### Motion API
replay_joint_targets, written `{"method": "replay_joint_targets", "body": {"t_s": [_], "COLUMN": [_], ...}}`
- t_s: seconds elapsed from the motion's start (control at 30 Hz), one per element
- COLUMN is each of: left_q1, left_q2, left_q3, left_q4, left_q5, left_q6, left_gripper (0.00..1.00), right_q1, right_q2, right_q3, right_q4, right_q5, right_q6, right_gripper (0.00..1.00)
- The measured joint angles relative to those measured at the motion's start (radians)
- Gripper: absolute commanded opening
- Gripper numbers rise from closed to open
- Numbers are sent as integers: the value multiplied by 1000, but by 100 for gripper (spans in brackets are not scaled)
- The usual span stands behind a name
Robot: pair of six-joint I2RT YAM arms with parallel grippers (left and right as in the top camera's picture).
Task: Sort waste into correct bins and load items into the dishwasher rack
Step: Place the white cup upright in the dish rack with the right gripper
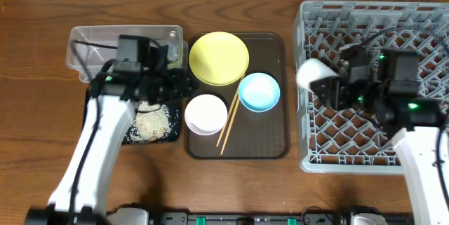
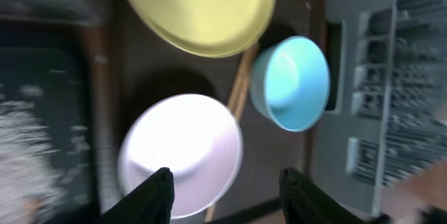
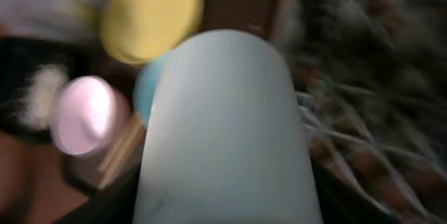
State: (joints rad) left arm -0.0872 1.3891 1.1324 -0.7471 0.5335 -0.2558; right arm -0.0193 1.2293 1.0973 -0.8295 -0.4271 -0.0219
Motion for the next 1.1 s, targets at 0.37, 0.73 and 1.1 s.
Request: {"method": "replay_joint_targets", "body": {"t_s": [0.37,0.73,1.1], "left_q1": [1,1,1], "left_q2": [-96,-96,-96], "left_q3": [0,0,0], "left_q4": [-13,-21,-27], "left_q5": [-135,-148,-148], "left_q6": [21,21,26], "left_gripper": [51,51,60], "right_q1": [-114,-172,-172], "right_q2": [27,211,393], "right_q3": [132,132,132], "right_q4": [-371,-296,-210], "right_q5": [434,506,475], "right_q6": [119,148,153], "right_gripper": [1,1,99]}}
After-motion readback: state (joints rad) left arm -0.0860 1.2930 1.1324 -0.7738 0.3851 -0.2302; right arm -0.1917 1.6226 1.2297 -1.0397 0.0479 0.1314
